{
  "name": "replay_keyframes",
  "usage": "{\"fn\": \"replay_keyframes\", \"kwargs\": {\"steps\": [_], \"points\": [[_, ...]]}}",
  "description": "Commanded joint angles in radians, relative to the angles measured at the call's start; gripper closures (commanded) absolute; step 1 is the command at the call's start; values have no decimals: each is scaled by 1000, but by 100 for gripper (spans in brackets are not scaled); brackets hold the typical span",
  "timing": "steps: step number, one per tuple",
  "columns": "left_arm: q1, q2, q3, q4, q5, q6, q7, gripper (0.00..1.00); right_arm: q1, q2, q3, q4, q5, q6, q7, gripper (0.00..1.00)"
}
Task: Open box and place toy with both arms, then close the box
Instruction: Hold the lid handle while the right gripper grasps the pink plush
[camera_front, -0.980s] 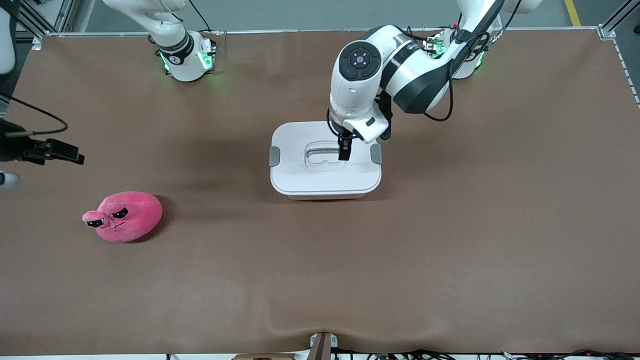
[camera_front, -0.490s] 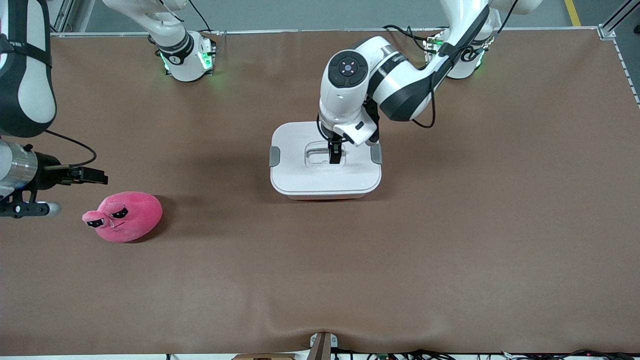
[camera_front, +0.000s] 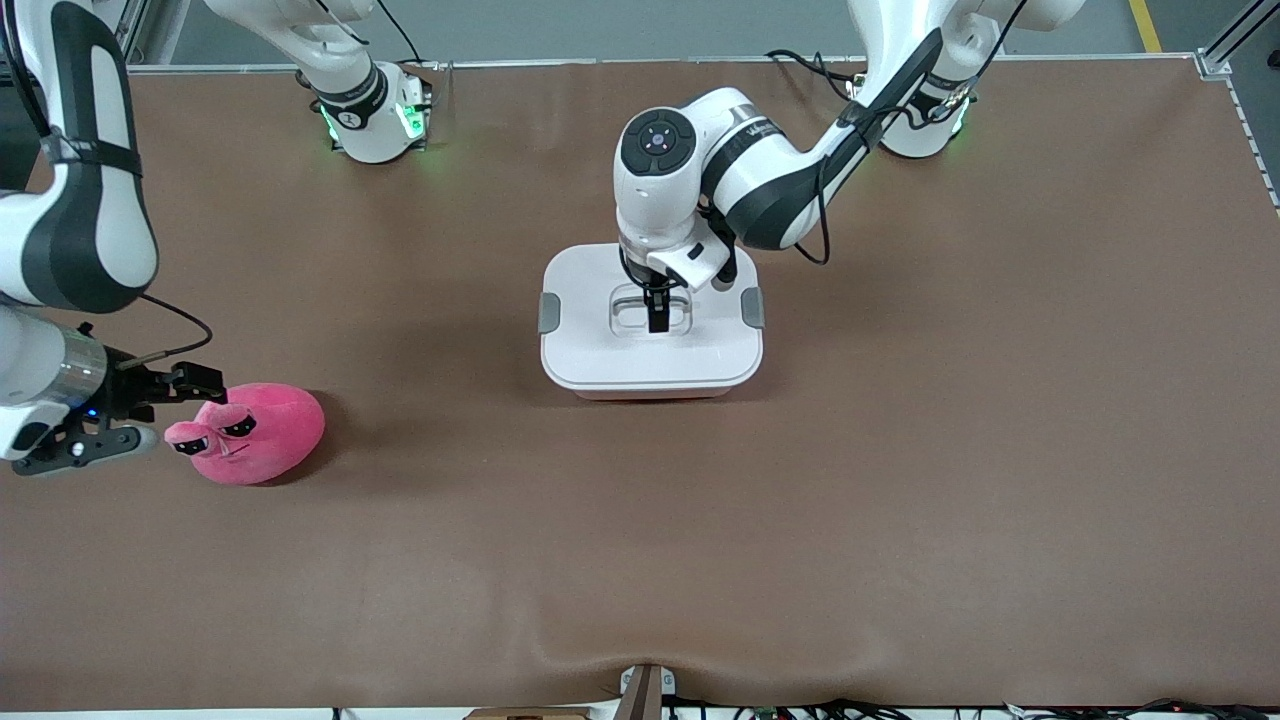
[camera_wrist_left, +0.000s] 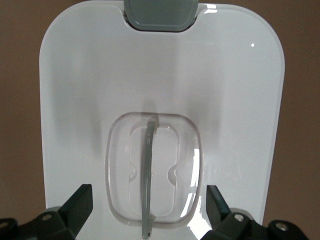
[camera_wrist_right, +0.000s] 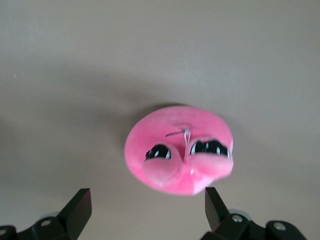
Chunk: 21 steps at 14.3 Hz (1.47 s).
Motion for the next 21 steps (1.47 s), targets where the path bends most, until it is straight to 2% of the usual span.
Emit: {"fn": "replay_keyframes", "kwargs": {"steps": [1, 4, 8, 9, 10, 11, 12, 13, 15, 17, 18, 19, 20, 21], "points": [[-13, 24, 3, 24, 24, 18, -18, 0, -19, -26, 6, -133, -23, 153, -215, 0], [-15, 33, 3, 22, 25, 51, -18, 4, -16, -36, 6, -213, -41, 256, -336, 0], [-21, 36, 5, 16, 27, 51, -14, 16, -13, -44, 7, -249, -52, 233, -341, 0], [-21, 35, 5, 11, 27, 50, -12, 27, -8, -46, 7, -259, -52, 231, -341, 0], [-21, 33, 5, 10, 27, 47, -11, 46, -5, -49, 7, -263, -52, 230, -341, 0], [-21, 33, 5, 8, 28, 41, -9, 55, -3, -55, 7, -263, -52, 221, -341, 0], [-21, 33, 6, 7, 28, 39, -9, 59, 0, -55, 7, -263, -54, 207, -341, 0], [-21, 32, 6, 7, 28, 39, -9, 71, 1, -55, 7, -265, -52, 199, -341, 0], [-19, 30, 6, 7, 28, 38, -6, 83, -2, -53, 7, -265, -52, 187, -341, 0], [-18, 27, 8, 5, 28, 21, -6, 87, -6, -46, 7, -268, -52, 187, -346, 0], [-18, 25, 8, 5, 28, 16, -6, 98, -8, -46, 7, -271, -54, 187, -347, 0], [-18, 22, 8, 7, 28, 15, -5, 100, -6, -46, 7, -273, -52, 187, -346, 1], [-16, 21, 8, 7, 28, 13, -5, 100, -6, -46, 7, -280, -52, 188, -346, 9], [-18, 19, 9, 7, 28, 6, -5, 100, -8, -46, 7, -286, -52, 190, -346, 11]]}}
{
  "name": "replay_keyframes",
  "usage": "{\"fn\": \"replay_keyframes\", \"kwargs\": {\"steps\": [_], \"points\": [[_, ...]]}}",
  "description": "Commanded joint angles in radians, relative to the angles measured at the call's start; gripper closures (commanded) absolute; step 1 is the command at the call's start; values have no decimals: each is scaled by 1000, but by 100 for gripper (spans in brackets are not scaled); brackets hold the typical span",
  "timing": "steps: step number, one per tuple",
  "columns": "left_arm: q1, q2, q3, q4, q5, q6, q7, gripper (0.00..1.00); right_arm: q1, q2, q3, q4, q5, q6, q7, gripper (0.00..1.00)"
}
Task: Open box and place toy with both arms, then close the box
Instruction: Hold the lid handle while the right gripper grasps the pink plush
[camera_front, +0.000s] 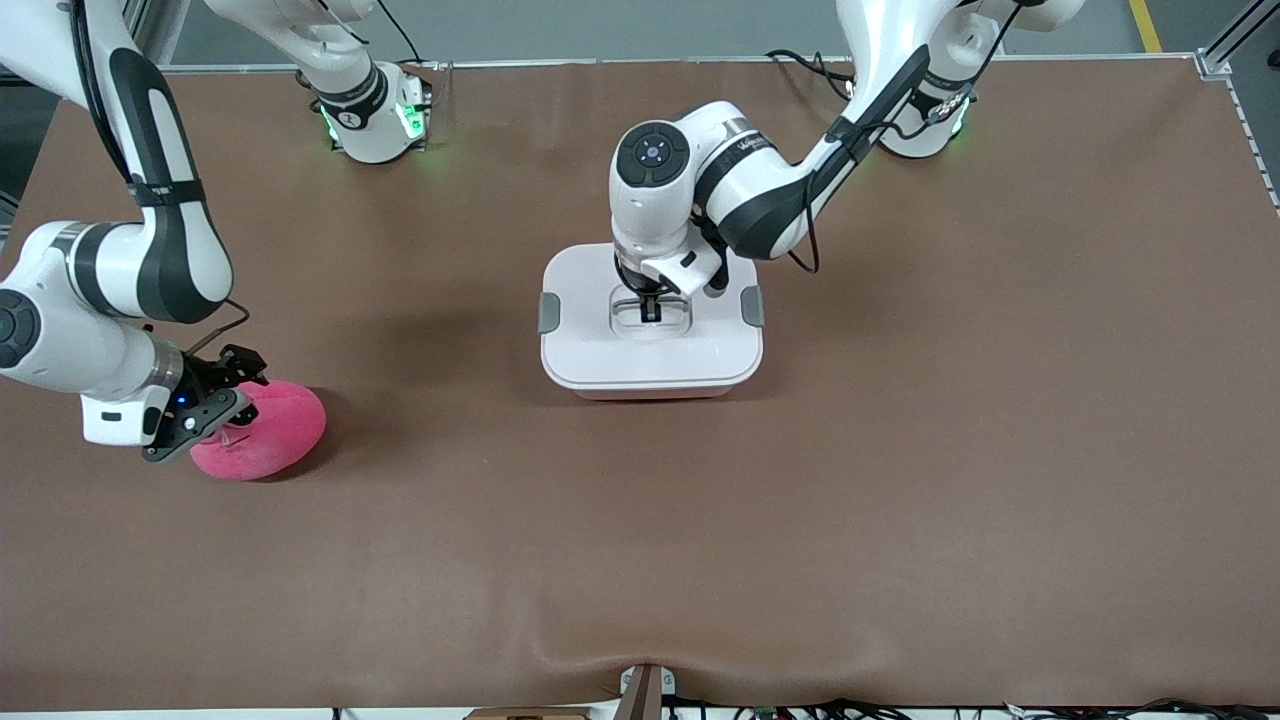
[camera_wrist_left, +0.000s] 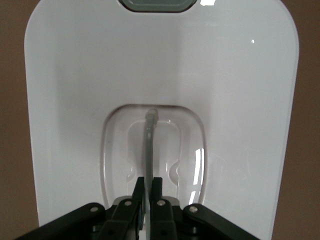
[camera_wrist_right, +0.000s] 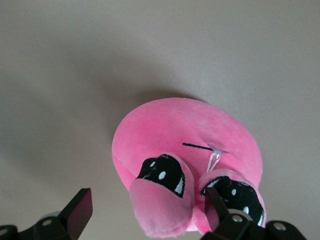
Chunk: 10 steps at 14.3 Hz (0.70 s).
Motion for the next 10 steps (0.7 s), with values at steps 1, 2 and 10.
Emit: {"fn": "replay_keyframes", "kwargs": {"steps": [1, 2, 10], "points": [[-7, -13, 6, 13, 25, -37, -5, 100, -12, -22, 5, -37, -18, 3, -9, 11], [-6, -17, 6, 14, 25, -37, -4, 100, -17, -22, 5, -37, -19, 5, -11, 11], [6, -66, 5, 16, 25, -87, 9, 100, -41, 8, 5, -38, -18, 25, -7, 84]]}}
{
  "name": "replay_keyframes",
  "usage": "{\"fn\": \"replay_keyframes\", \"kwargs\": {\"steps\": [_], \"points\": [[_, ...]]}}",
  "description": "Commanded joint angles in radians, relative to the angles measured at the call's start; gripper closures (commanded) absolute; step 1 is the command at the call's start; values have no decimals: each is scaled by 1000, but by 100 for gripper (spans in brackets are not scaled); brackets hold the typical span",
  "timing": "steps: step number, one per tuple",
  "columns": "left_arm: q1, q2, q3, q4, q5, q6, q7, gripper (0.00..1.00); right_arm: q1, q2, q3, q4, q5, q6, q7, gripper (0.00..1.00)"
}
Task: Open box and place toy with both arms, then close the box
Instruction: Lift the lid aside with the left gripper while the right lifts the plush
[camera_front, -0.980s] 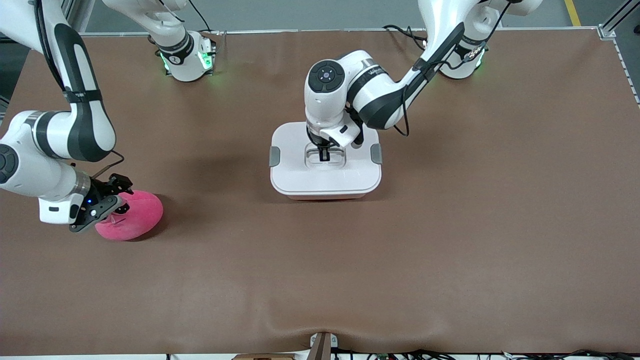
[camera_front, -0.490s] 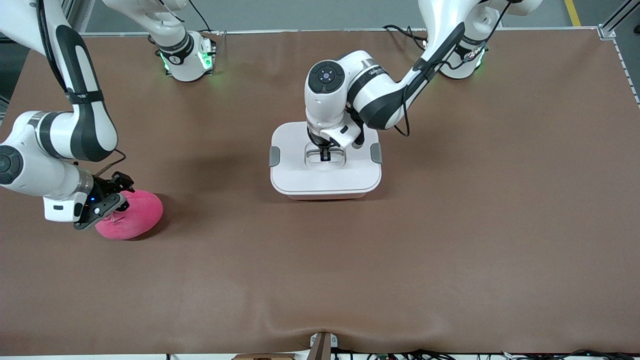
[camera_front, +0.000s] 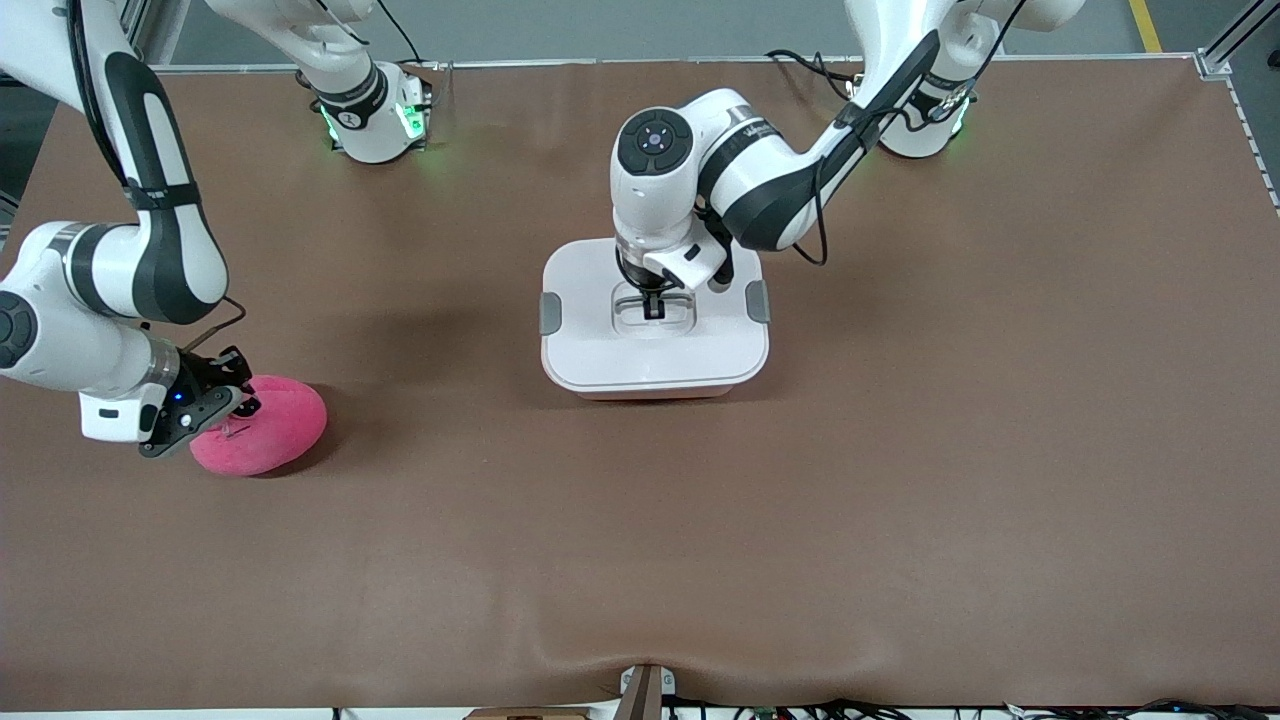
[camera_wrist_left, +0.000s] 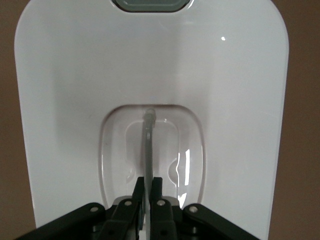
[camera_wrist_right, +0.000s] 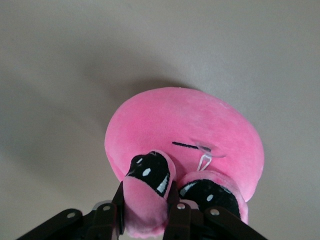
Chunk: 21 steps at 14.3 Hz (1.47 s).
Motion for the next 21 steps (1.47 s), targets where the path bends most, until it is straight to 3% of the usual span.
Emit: {"fn": "replay_keyframes", "kwargs": {"steps": [1, 8, 14, 16, 21], "points": [[5, -39, 3, -4, 24, -35, 13, 100, -17, 9, 9, -17, -17, 25, -6, 100], [83, -122, -2, -20, 23, -98, 105, 100, 41, -46, 12, 41, -29, 38, -116, 100], [207, -245, -5, -144, 12, -101, 298, 100, 202, -100, 14, 71, -244, 38, -243, 100], [265, -278, -6, -178, 3, -101, 380, 100, 241, -120, 14, 71, -313, 38, -350, 100], [382, -335, -6, -263, -11, -101, 538, 100, 325, -192, 14, 71, -324, 29, -729, 100]]}}
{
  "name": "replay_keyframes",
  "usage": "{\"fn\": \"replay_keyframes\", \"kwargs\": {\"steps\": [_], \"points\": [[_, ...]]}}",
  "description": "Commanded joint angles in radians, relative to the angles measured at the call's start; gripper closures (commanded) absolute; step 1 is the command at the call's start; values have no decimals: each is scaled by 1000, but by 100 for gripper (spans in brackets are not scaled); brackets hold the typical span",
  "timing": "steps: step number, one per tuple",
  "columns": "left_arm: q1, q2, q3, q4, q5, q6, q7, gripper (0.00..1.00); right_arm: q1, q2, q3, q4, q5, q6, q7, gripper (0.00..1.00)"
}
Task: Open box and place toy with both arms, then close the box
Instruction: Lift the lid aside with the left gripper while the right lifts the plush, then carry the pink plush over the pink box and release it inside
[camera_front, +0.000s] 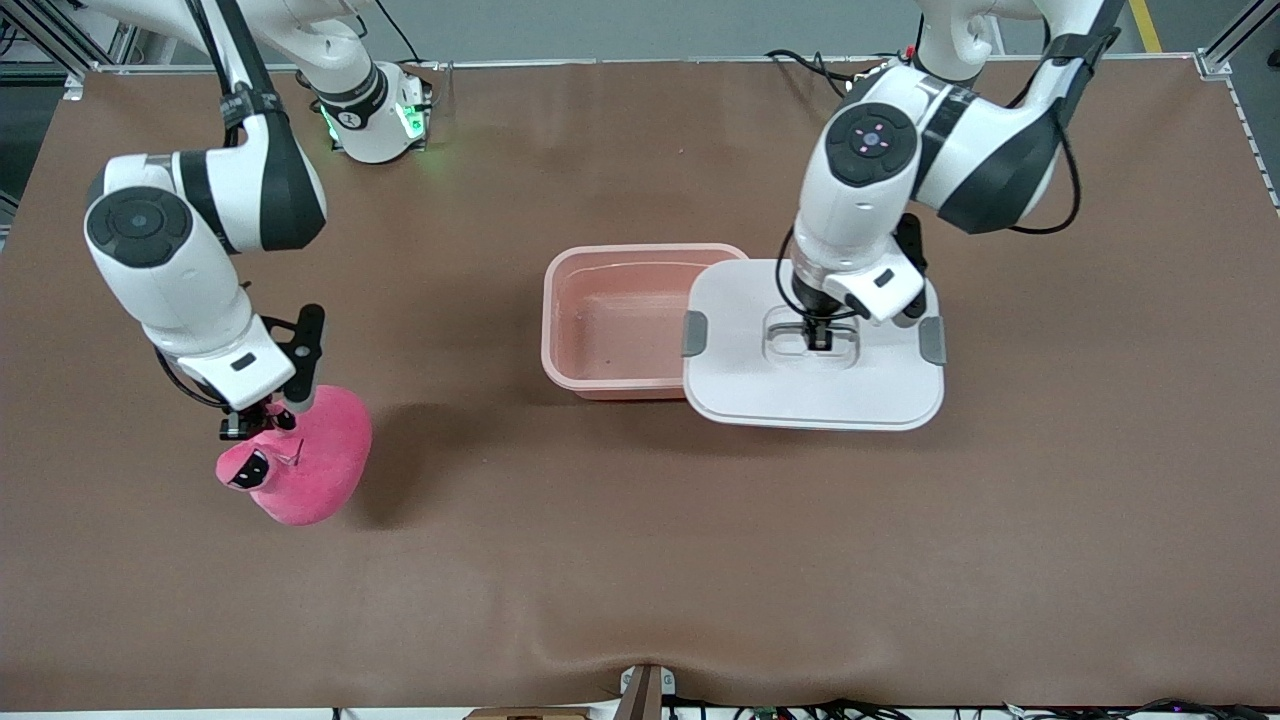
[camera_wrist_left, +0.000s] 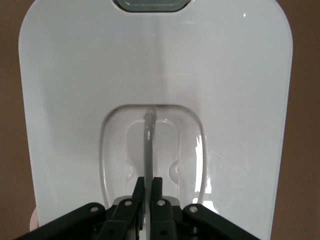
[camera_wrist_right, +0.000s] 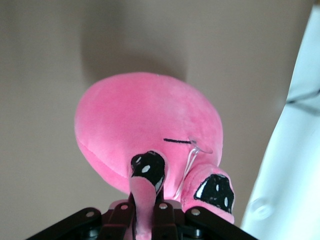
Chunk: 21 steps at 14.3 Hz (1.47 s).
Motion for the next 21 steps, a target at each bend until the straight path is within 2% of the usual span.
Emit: {"fn": "replay_keyframes", "kwargs": {"steps": [1, 3, 6, 10, 13, 15, 19, 21], "points": [[60, -79, -10, -85, -21, 1, 91, 100, 78, -68, -7, -13, -29, -21, -166, 100], [114, -97, -10, -97, -47, 1, 134, 100, 138, -80, -7, -12, -63, -88, -190, 100], [192, -117, -10, -97, -121, 6, 203, 100, 290, -84, -6, -1, -133, -165, -185, 100], [250, -139, -7, -114, -122, 7, 287, 100, 509, -70, 0, 43, -308, -323, -87, 100], [327, -153, -10, -134, -124, 7, 376, 100, 636, -41, -1, 79, -342, -395, 11, 100], [333, -160, -10, -140, -127, 7, 387, 100, 716, 10, -1, 126, -365, -485, 97, 100], [349, -160, -10, -140, -127, 9, 406, 100, 795, 154, -1, 295, -358, -619, 247, 100], [356, -160, -10, -143, -127, 9, 421, 100, 828, 202, -1, 332, -356, -656, 281, 100]]}}
